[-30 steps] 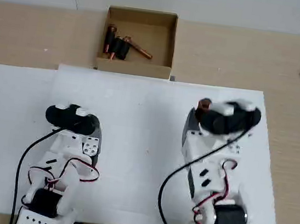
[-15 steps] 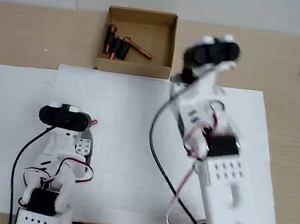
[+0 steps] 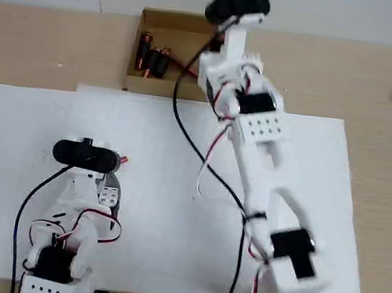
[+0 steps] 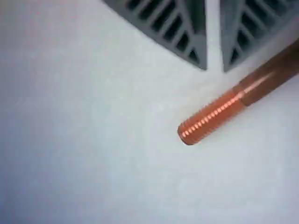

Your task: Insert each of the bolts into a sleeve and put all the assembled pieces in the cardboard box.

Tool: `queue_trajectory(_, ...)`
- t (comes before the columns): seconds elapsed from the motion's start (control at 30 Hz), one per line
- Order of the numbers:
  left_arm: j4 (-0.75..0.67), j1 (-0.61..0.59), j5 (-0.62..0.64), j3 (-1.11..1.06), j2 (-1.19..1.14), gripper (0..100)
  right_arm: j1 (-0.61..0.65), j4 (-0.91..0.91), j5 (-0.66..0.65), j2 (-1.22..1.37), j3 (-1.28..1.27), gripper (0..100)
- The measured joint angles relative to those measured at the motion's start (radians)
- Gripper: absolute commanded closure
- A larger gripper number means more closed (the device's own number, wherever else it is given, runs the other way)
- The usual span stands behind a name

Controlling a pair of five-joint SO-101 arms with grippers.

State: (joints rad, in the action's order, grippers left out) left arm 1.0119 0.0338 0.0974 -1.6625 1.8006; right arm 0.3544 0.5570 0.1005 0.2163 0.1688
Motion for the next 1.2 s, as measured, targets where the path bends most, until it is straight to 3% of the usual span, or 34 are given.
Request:
queue_trajectory(0.4, 0.0, 0.0, 0.0, 0.0, 0.0, 99, 0.009, 0.0, -0.006, 0.548, 0.661, 99.5)
queue_trajectory(0.7, 0.0, 0.0, 0.0, 0.0, 0.0, 99, 0.021, 0.005, -0.11, 0.867, 0.961, 98.9)
queue_trajectory(0.97, 0.0, 0.0, 0.0, 0.0, 0.0, 99, 0.051, 0.19, -0.189, 0.89, 1.091, 70.8)
queue_trajectory(1.2, 0.0, 0.0, 0.0, 0.0, 0.0, 99, 0.049, 0.284, -0.189, 0.888, 1.224, 72.5)
